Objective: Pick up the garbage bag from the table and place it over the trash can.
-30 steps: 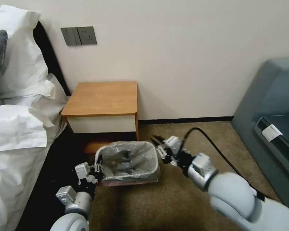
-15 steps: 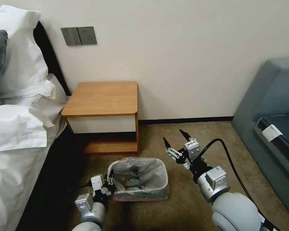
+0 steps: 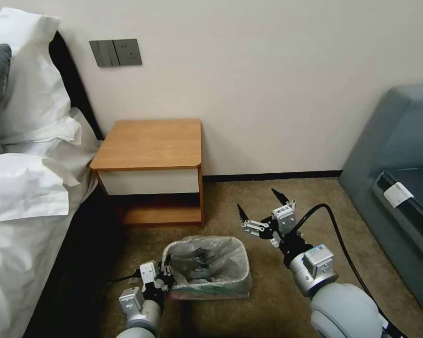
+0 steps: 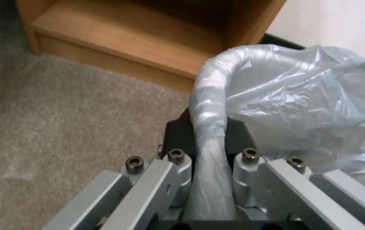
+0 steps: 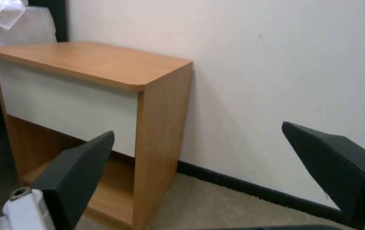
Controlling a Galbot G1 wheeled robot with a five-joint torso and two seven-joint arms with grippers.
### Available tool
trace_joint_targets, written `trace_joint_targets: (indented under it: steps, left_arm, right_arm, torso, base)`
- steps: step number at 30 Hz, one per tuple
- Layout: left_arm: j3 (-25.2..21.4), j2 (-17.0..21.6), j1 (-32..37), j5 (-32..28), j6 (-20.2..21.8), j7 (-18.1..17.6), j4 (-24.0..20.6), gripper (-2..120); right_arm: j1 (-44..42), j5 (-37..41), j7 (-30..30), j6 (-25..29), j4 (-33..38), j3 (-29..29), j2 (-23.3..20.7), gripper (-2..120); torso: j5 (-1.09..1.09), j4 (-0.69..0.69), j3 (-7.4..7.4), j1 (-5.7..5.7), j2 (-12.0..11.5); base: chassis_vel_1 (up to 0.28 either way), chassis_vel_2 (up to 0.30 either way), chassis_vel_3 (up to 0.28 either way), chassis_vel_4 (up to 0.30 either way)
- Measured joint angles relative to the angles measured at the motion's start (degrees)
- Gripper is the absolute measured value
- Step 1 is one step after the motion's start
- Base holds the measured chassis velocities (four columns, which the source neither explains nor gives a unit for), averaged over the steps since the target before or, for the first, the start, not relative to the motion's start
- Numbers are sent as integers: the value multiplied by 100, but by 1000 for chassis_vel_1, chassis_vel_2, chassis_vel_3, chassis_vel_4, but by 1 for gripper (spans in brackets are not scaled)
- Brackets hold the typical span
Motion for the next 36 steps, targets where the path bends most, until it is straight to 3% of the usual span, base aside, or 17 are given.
trace_joint_targets:
  steps: [3, 5, 17, 19, 24, 27, 32, 36]
  left_arm:
    - [1, 0, -3, 58, 12, -31, 5, 9]
    - [3, 3, -7, 133, 28, -60, 2, 19]
    - [-19, 22, -27, 346, 57, -56, -78, 57]
    - [-47, 31, -38, 395, 66, -34, -125, 69]
    - [-94, 37, -59, 448, 70, 1, -166, 83]
    - [-141, 47, -57, 452, 89, 14, -252, 97]
    - [-253, 91, 3, 617, 74, 103, -408, 100]
    - [-659, 177, 70, 1149, -186, 412, -595, 100]
  right_arm:
    - [-2, 0, 1, 3, -1, 0, 17, 100]
    - [-5, -2, 2, 4, -2, -14, 52, 100]
    - [-90, -88, 1, 26, -16, -97, 166, 100]
    - [-117, -95, 1, 28, -3, -96, 175, 100]
    - [-138, -99, 0, 32, 0, -95, 186, 100]
    - [-151, -99, -1, 32, 0, -96, 192, 100]
    - [-243, -102, 0, 84, 1, -78, 236, 100]
    - [-554, -301, 7, 640, -345, 56, 382, 100]
  torso:
    - [0, 0, 0, 0, 0]
    - [-1, 0, 0, 0, 0]
    - [-2, 0, 1, 0, 0]
    - [-1, 0, 0, 0, 0]
    - [-1, 0, 0, 0, 0]
    - [-1, 0, 1, 0, -1]
    - [-1, 0, 1, 0, -1]
    - [-1, 0, 0, 1, -1]
  base:
    - [0, 0, 0, 0]
    - [0, 0, 0, 0]
    - [0, 0, 0, 0]
    - [0, 0, 0, 0]
    - [0, 0, 0, 0]
    - [0, 0, 0, 0]
    - [0, 0, 0, 0]
    - [0, 0, 0, 0]
